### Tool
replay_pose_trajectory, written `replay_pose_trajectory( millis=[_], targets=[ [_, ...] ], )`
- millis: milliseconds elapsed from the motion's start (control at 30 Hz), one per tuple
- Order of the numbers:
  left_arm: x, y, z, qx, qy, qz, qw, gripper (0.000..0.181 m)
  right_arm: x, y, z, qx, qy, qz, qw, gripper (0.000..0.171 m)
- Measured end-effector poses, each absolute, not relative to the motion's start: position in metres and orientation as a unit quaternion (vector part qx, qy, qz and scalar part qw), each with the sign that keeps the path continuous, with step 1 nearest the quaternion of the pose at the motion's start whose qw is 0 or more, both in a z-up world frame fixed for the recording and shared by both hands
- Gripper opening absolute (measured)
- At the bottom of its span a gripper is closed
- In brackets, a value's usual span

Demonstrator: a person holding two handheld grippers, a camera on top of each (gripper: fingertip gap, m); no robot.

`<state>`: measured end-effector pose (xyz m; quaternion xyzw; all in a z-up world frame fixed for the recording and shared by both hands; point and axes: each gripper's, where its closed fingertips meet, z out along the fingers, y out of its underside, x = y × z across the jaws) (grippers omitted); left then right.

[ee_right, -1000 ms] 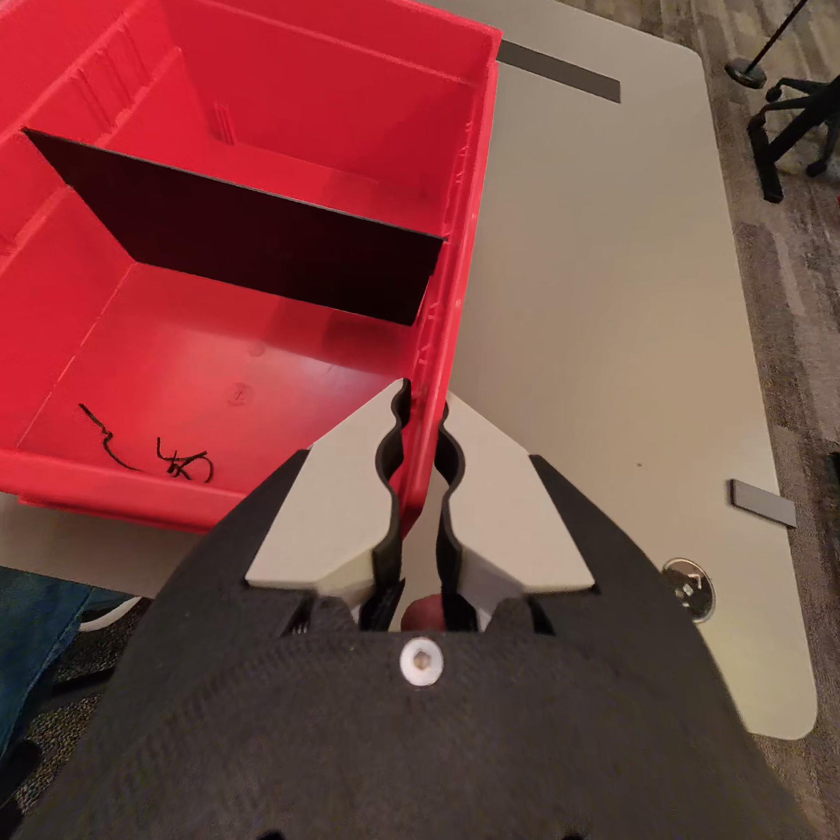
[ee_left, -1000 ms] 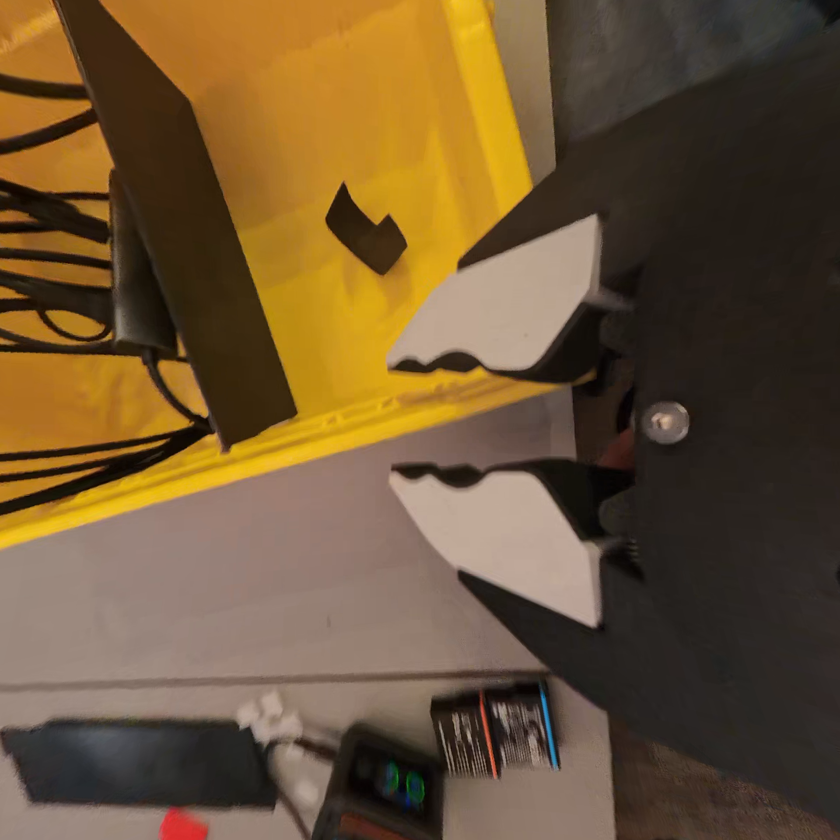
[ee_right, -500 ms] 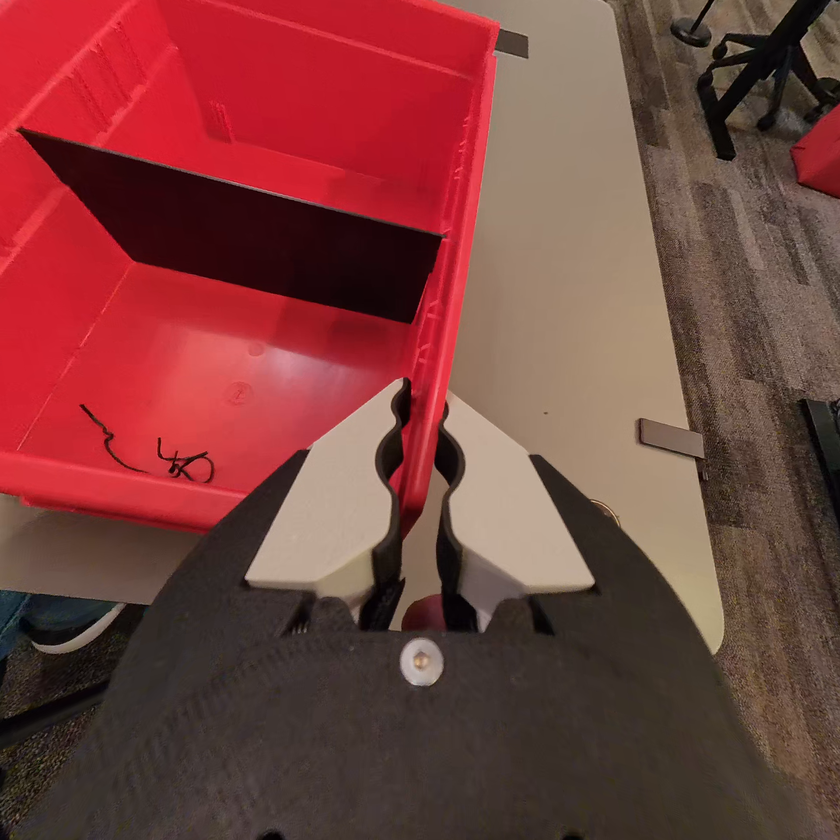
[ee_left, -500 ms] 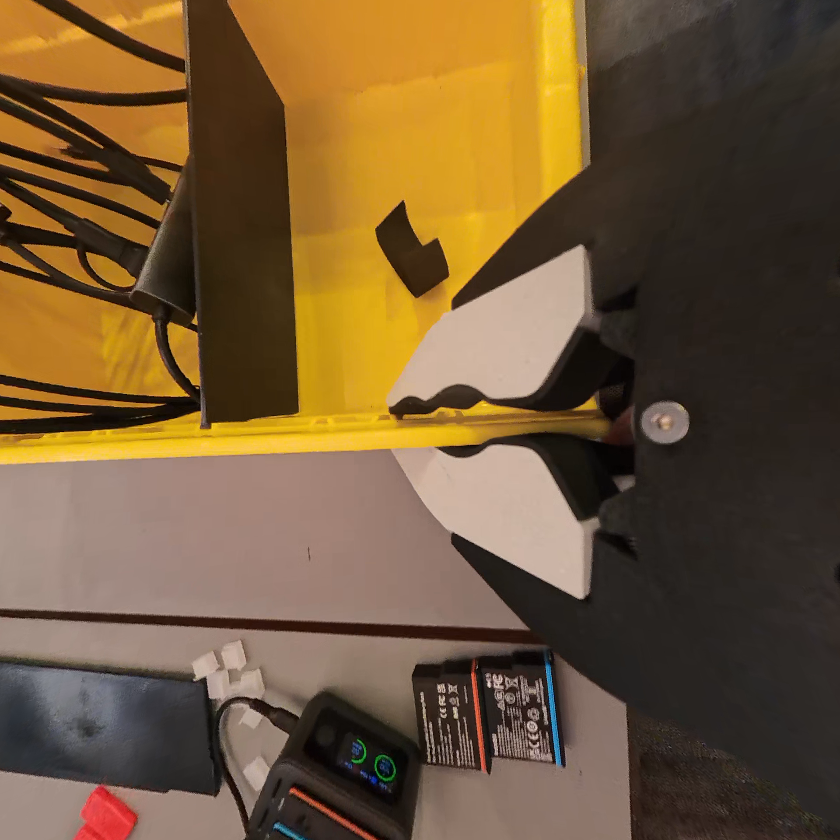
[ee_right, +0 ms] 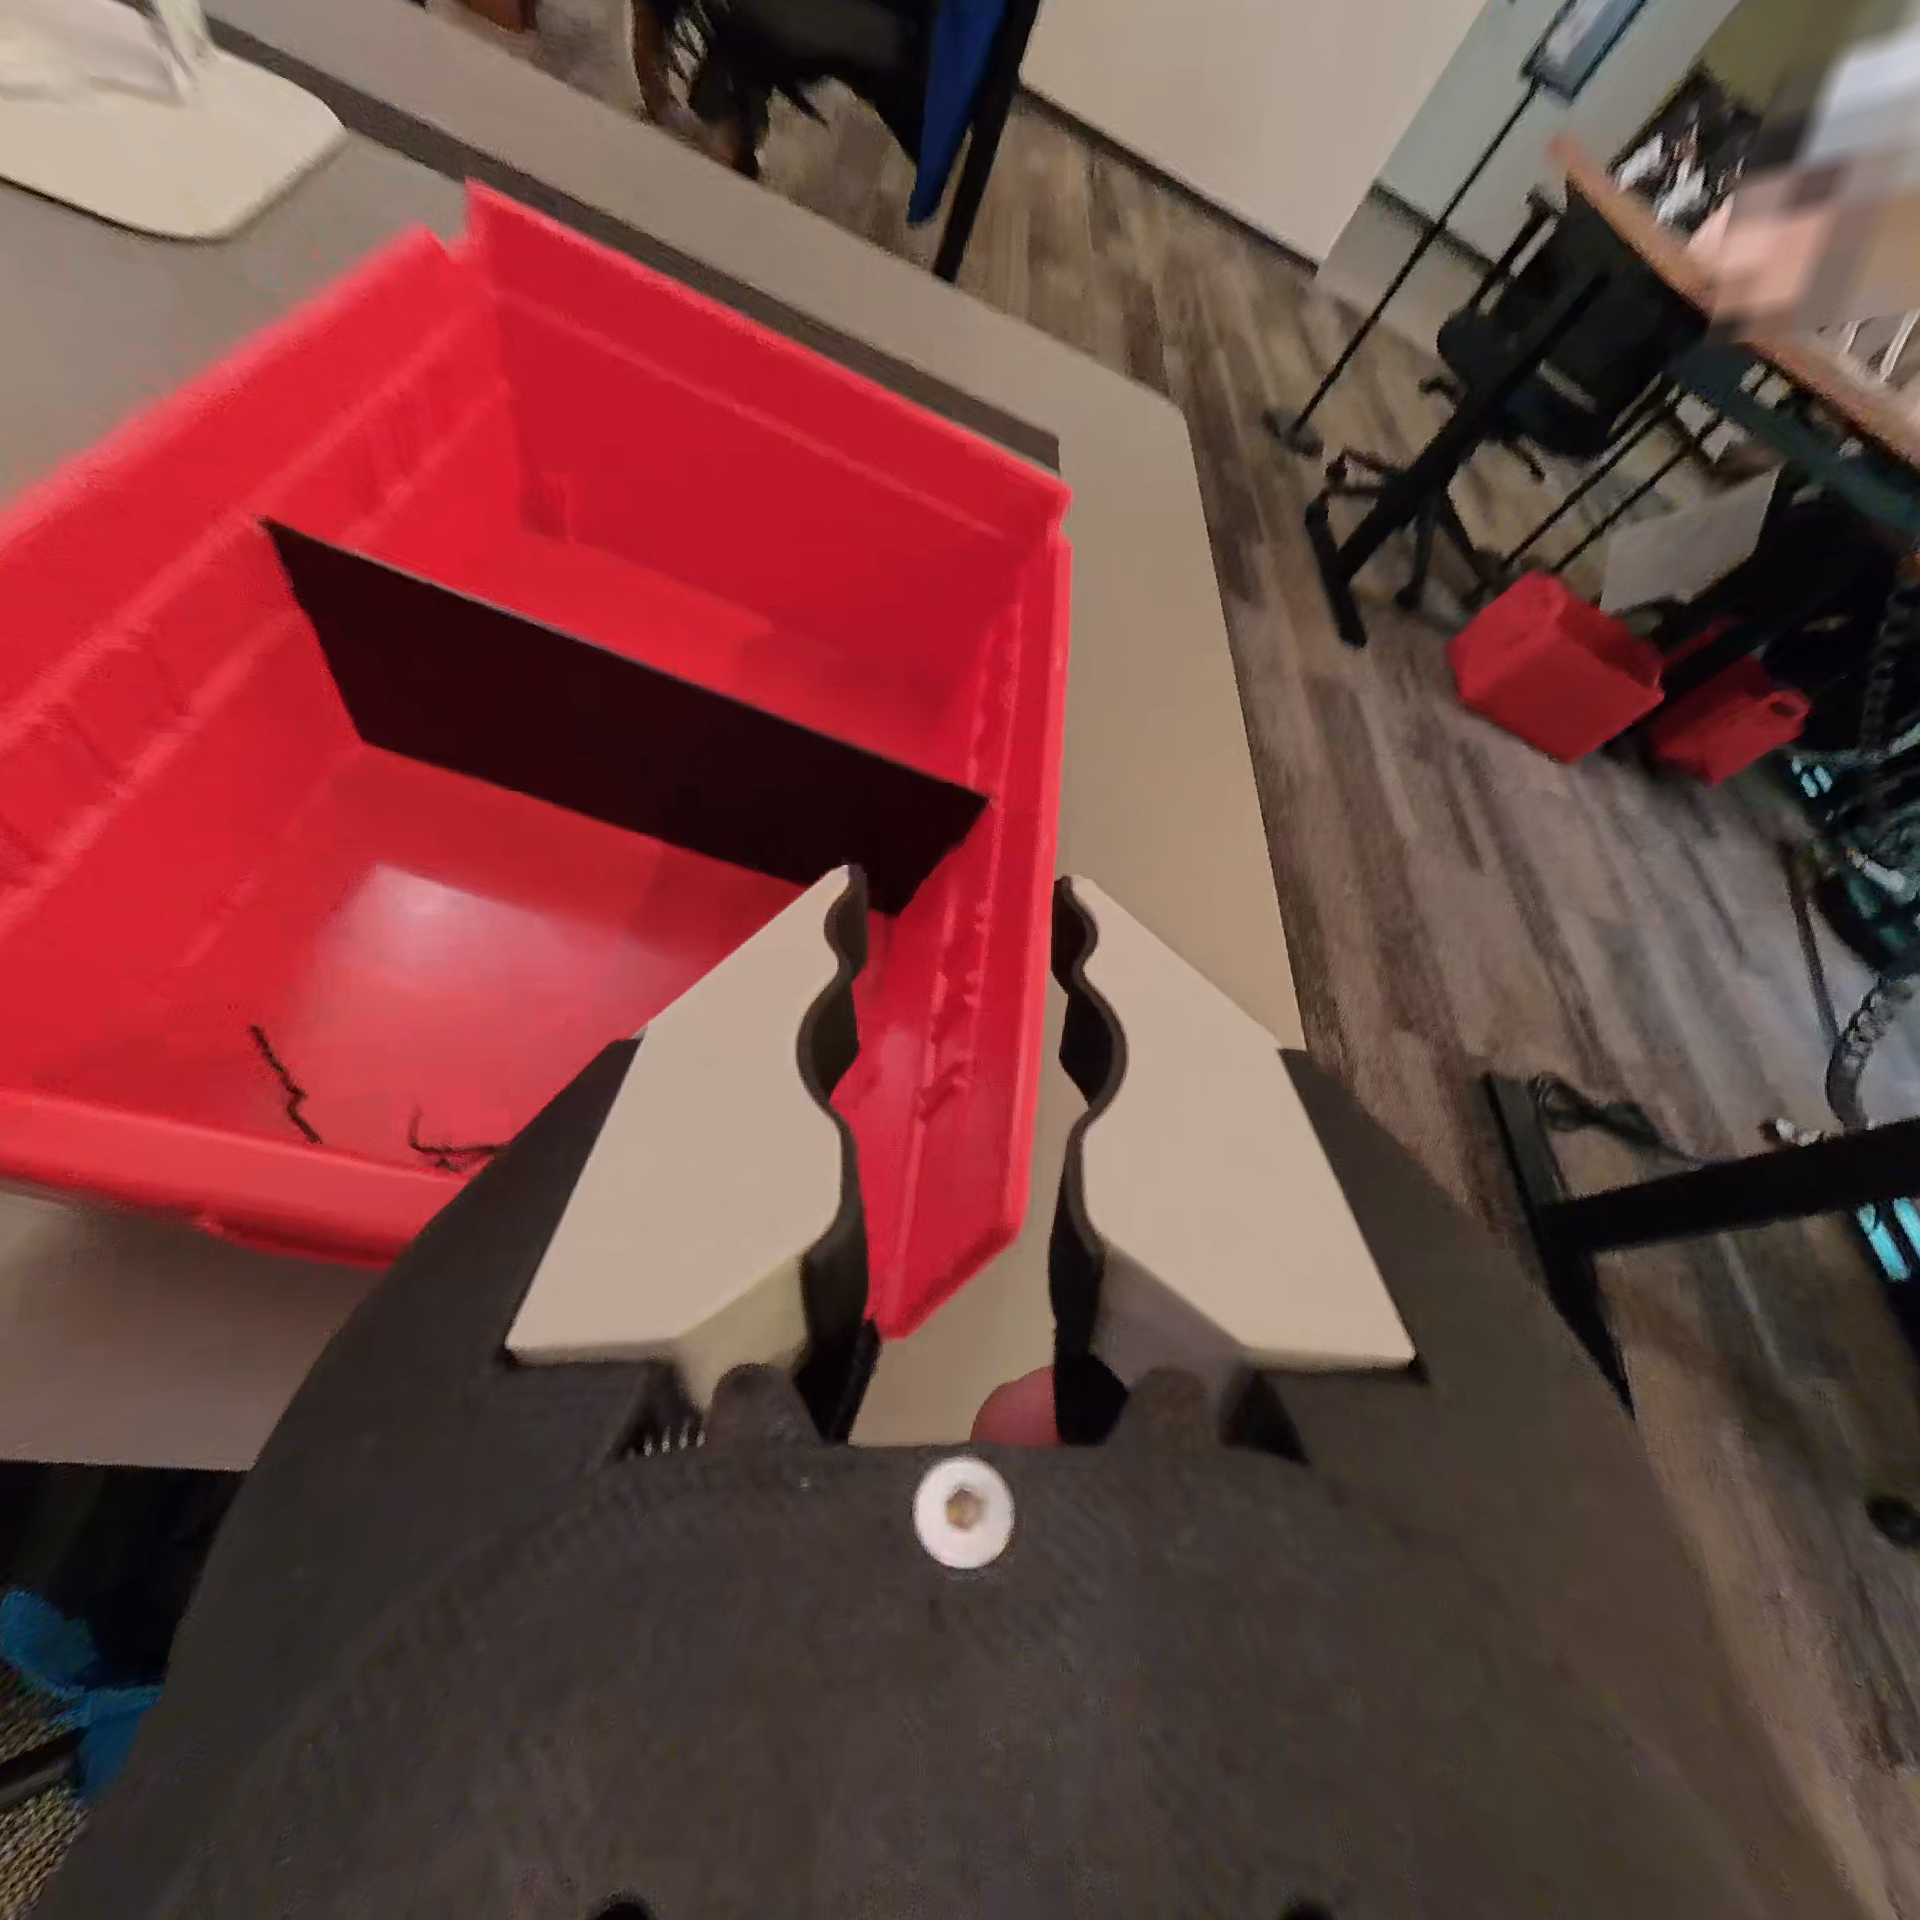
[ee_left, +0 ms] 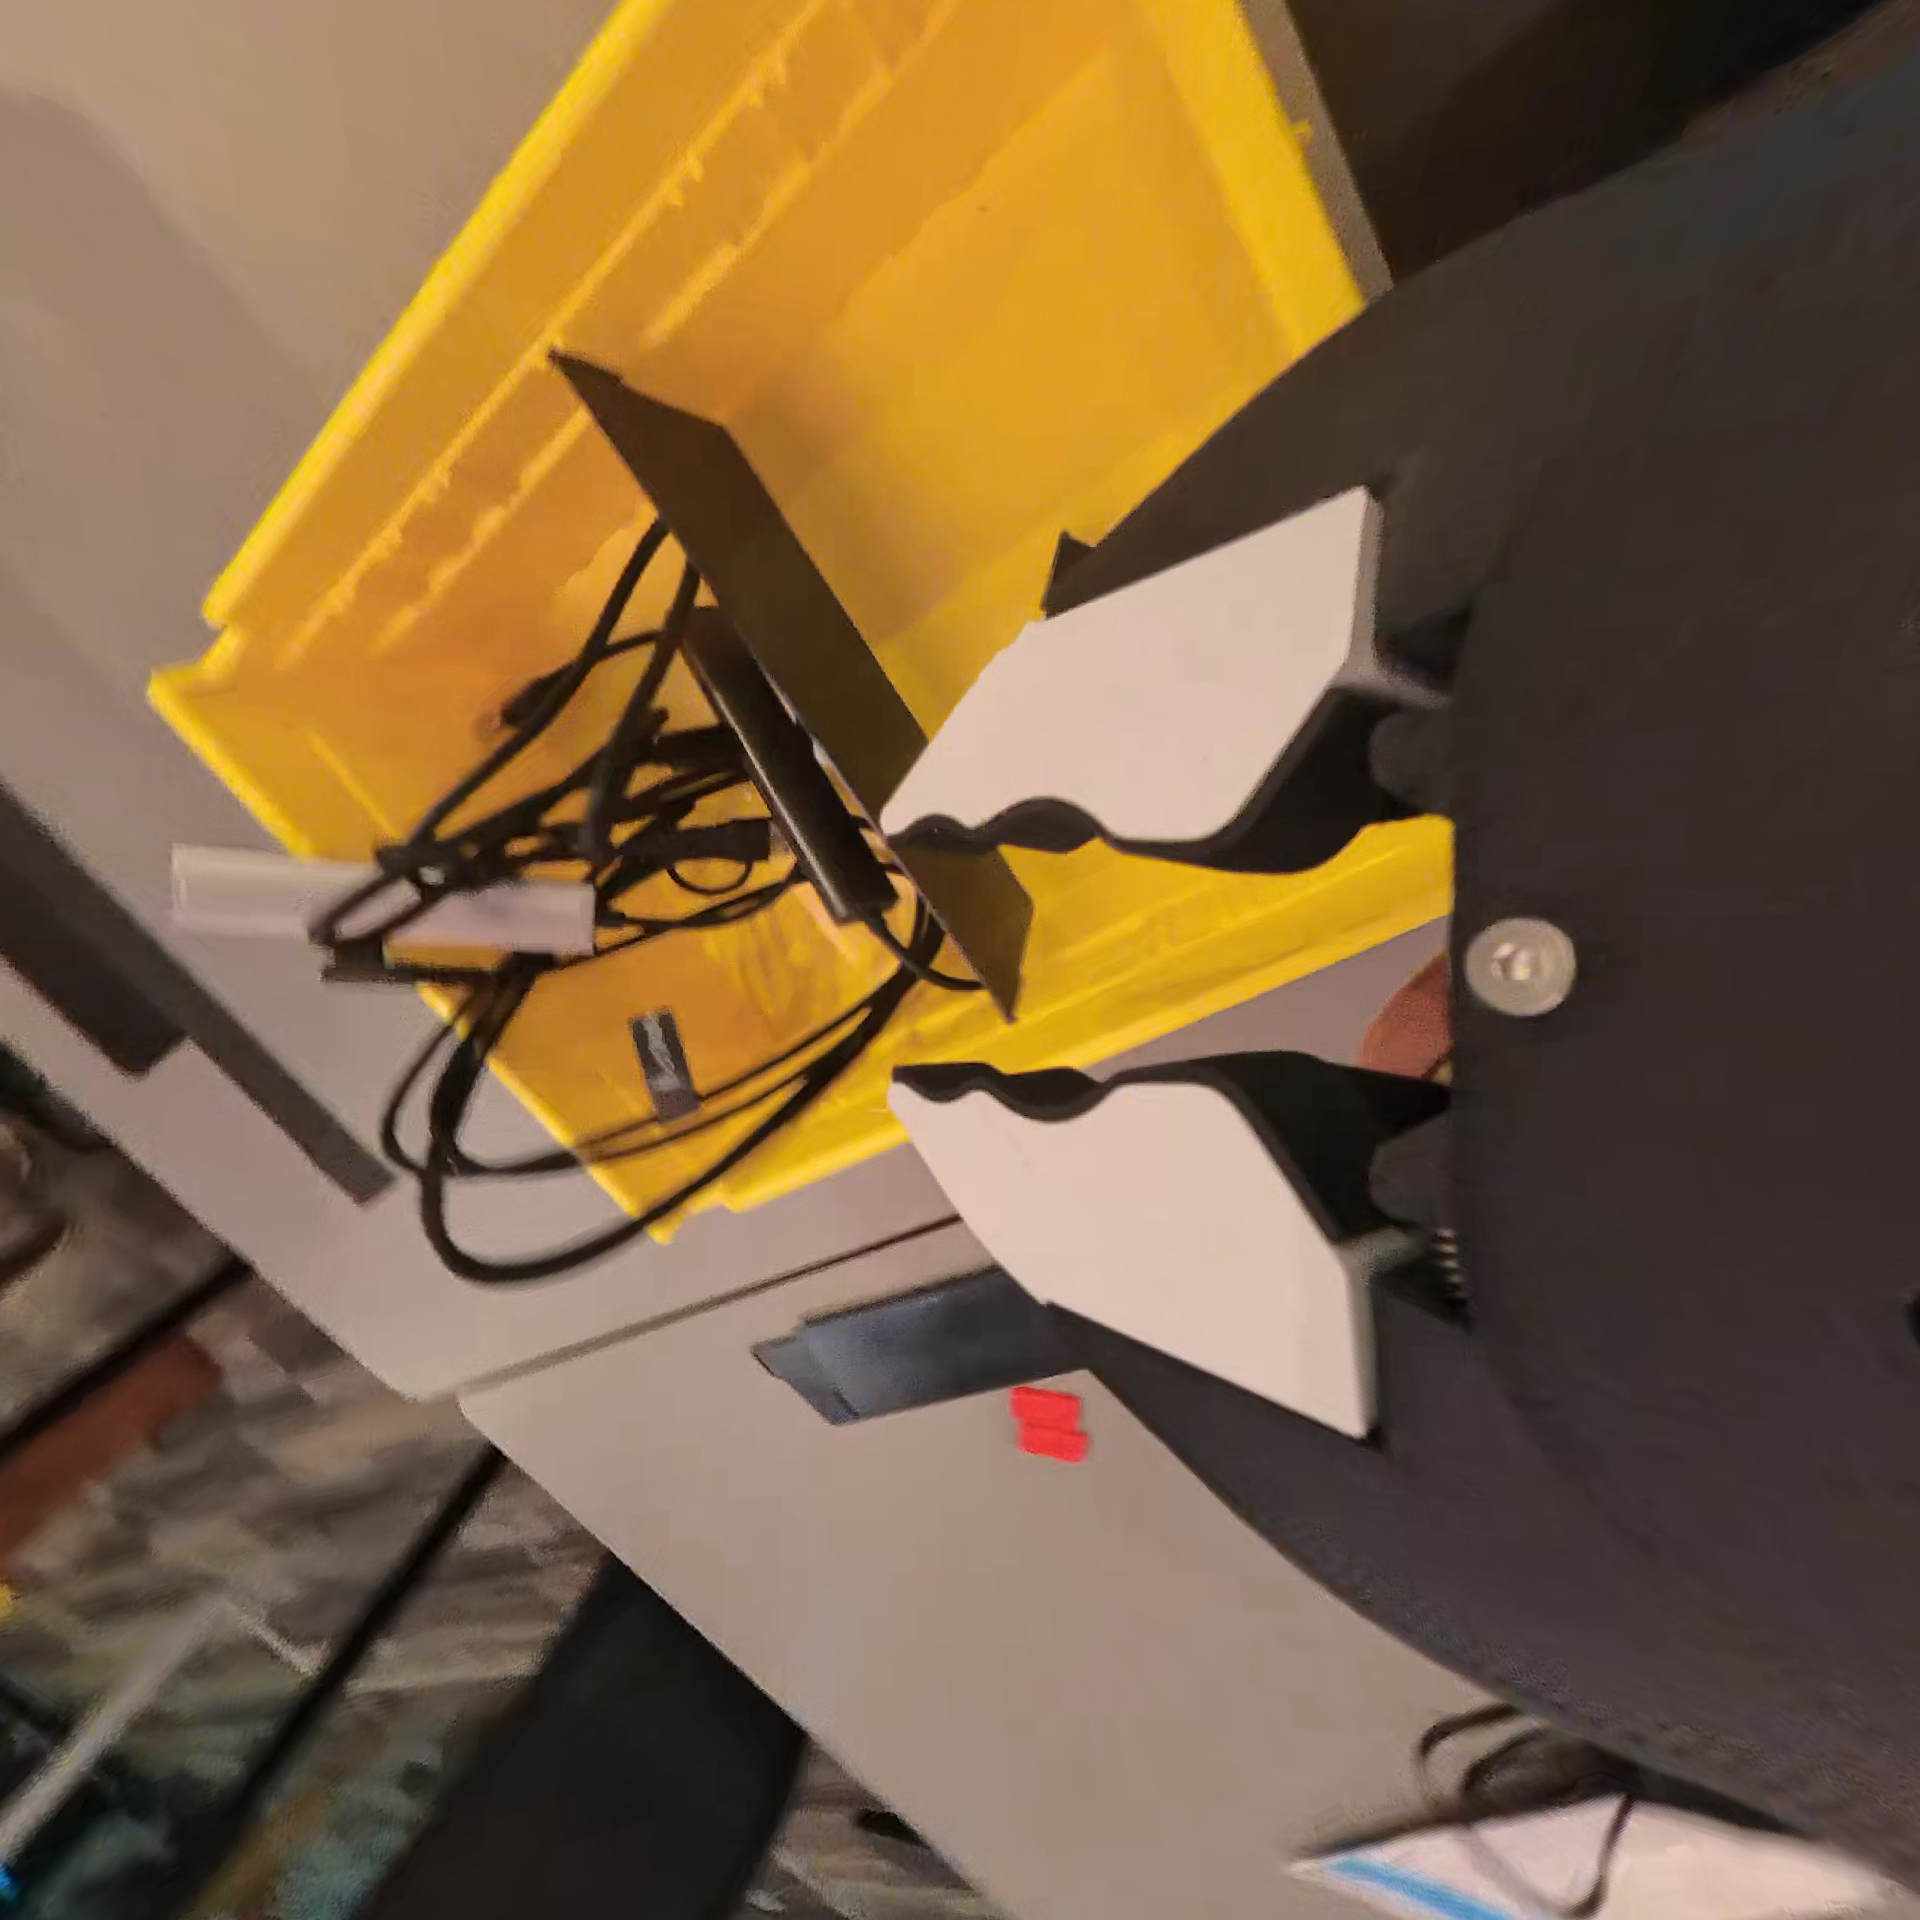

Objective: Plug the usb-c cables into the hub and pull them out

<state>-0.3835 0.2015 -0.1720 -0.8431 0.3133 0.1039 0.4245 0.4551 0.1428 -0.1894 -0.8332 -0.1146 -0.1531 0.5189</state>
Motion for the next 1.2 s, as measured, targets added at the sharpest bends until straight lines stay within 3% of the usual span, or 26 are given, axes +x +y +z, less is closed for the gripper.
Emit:
replay_pose_trajectory(
  millis=[267,733,933,1200],
  targets=[
    [-0.365,0.243,-0.237,-0.842,0.496,0.058,0.206,0.036,0.391,0.146,-0.157,-0.799,-0.182,-0.141,0.556,0.027],
    [-0.366,0.245,-0.274,-0.844,0.526,-0.091,0.057,0.013,0.349,0.157,-0.155,-0.792,-0.223,-0.112,0.557,0.023],
    [-0.363,0.252,-0.246,-0.827,0.549,-0.048,0.108,0.009,0.325,0.16,-0.144,-0.776,-0.245,-0.104,0.573,0.022],
    [-0.364,0.25,-0.16,-0.805,0.554,0.007,0.212,0.009,0.279,0.169,-0.123,-0.739,-0.288,-0.087,0.602,0.021]
  ],
)
